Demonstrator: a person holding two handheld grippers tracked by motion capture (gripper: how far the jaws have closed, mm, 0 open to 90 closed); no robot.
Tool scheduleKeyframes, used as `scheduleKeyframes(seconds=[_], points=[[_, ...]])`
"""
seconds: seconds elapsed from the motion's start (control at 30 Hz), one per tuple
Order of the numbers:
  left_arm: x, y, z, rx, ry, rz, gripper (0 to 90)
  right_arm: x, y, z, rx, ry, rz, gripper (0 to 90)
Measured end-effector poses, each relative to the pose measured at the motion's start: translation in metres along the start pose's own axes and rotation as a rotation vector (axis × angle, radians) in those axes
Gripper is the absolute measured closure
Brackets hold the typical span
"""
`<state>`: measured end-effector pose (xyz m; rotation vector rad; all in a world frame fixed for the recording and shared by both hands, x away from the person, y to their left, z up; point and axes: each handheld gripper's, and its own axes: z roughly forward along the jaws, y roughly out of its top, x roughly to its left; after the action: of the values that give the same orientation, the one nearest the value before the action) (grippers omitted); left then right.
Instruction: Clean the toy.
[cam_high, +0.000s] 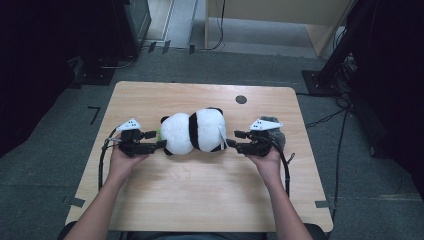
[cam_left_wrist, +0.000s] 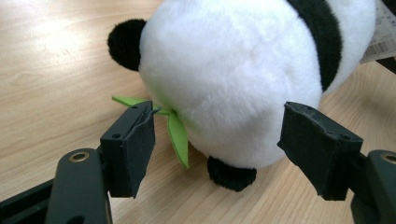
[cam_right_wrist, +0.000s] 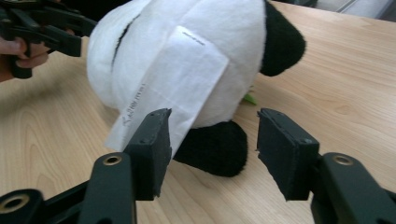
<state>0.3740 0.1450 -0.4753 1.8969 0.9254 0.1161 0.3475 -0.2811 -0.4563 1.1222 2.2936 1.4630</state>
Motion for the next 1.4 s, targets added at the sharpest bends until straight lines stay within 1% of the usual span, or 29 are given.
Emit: scheduleKeyframes(seconds=[0.03, 0.13, 0.17, 0.27, 0.33, 0.37, 0.4, 0.43, 0.5, 0.53, 0.57, 0.6, 0.67, 0.7, 0.77, 0.8, 0.83, 0.9, 0.97, 1.0, 1.07, 1.1, 1.2, 1.27, 1.33, 1.4], points=[[-0.001, 0.0, -0.001, -0.002, 0.002, 0.002, 26.5, -0.001, 0.0, -0.001, -0.001, 0.001, 0.002, 42.9], [-0.002, 0.001, -0.003, -0.013, 0.007, 0.004, 26.9, -0.005, -0.002, -0.003, 0.0, -0.013, -0.019, 42.7], [-0.003, 0.002, -0.003, -0.015, 0.006, 0.009, 27.1, -0.006, -0.002, -0.004, -0.001, -0.014, -0.017, 42.9], [-0.005, 0.003, -0.003, -0.018, 0.012, 0.026, 27.4, -0.008, -0.003, -0.006, 0.005, 0.0, 0.004, 42.3], [-0.006, 0.007, -0.003, -0.017, 0.014, 0.029, 27.8, -0.01, -0.003, -0.007, 0.022, 0.028, 0.031, 40.5], [-0.007, 0.008, -0.004, -0.028, 0.005, 0.029, 28.9, -0.011, -0.002, -0.007, 0.029, 0.024, 0.043, 40.5], [-0.008, 0.01, -0.004, -0.031, 0.006, 0.036, 29.7, -0.011, -0.001, -0.009, 0.024, 0.017, 0.047, 40.4], [-0.01, 0.012, -0.004, -0.027, 0.012, 0.043, 29.6, -0.012, 0.0, -0.011, 0.007, 0.011, 0.045, 39.4], [-0.014, 0.016, -0.004, -0.031, 0.013, 0.062, 29.5, -0.015, 0.0, -0.014, -0.008, 0.005, 0.05, 37.2], [-0.016, 0.018, -0.003, -0.033, 0.019, 0.076, 29.0, -0.016, 0.0, -0.015, -0.003, -0.002, 0.049, 37.1], [-0.017, 0.02, -0.003, -0.031, 0.022, 0.083, 28.1, -0.017, -0.001, -0.016, 0.0, -0.005, 0.038, 34.9], [-0.017, 0.022, -0.002, -0.035, 0.027, 0.083, 27.2, -0.018, -0.001, -0.017, 0.003, -0.011, 0.035, 32.3], [-0.018, 0.025, 0.0, -0.032, 0.024, 0.092, 25.1, -0.02, -0.001, -0.018, 0.004, -0.008, 0.036, 27.8], [-0.019, 0.027, 0.0, -0.033, 0.036, 0.099, 24.5, -0.021, -0.001, -0.019, 0.008, -0.01, 0.041, 25.3], [-0.019, 0.029, 0.001, -0.037, 0.03, 0.103, 24.4, -0.024, 0.0, -0.021, 0.005, -0.02, 0.058, 24.9], [-0.019, 0.029, 0.002, -0.038, 0.028, 0.1, 24.3, -0.025, 0.0, -0.023, -0.002, -0.034, 0.068, 24.7], [-0.018, 0.03, 0.003, -0.039, 0.025, 0.098, 24.2, -0.027, 0.0, -0.024, 0.0, -0.034, 0.081, 23.8], [-0.018, 0.031, 0.005, -0.033, 0.031, 0.102, 23.8, -0.03, -0.001, -0.028, 0.004, -0.057, 0.081, 23.1], [-0.018, 0.032, 0.006, -0.043, 0.037, 0.103, 23.6, -0.033, -0.004, -0.033, 0.003, -0.106, 0.068, 24.8], [-0.018, 0.032, 0.007, -0.046, 0.041, 0.102, 23.6, -0.036, -0.005, -0.037, -0.003, -0.111, 0.078, 26.1], [-0.019, 0.036, 0.008, -0.03, 0.055, 0.108, 23.8, -0.041, -0.008, -0.045, -0.007, -0.132, 0.088, 29.2], [-0.019, 0.037, 0.007, -0.032, 0.056, 0.114, 23.7, -0.043, -0.009, -0.05, -0.011, -0.143, 0.092, 29.8], [-0.018, 0.04, 0.009, -0.044, 0.054, 0.111, 23.7, -0.05, -0.013, -0.065, -0.046, -0.181, 0.107, 31.3], [-0.017, 0.039, 0.012, -0.033, 0.055, 0.108, 23.5, -0.056, -0.018, -0.072, -0.057, -0.21, 0.121, 31.8], [-0.016, 0.039, 0.014, -0.02, 0.063, 0.114, 23.2, -0.062, -0.021, -0.078, -0.062, -0.254, 0.116, 31.9], [-0.017, 0.038, 0.017, -0.008, 0.073, 0.122, 22.5, -0.068, -0.023, -0.082, -0.067, -0.287, 0.127, 31.9]])
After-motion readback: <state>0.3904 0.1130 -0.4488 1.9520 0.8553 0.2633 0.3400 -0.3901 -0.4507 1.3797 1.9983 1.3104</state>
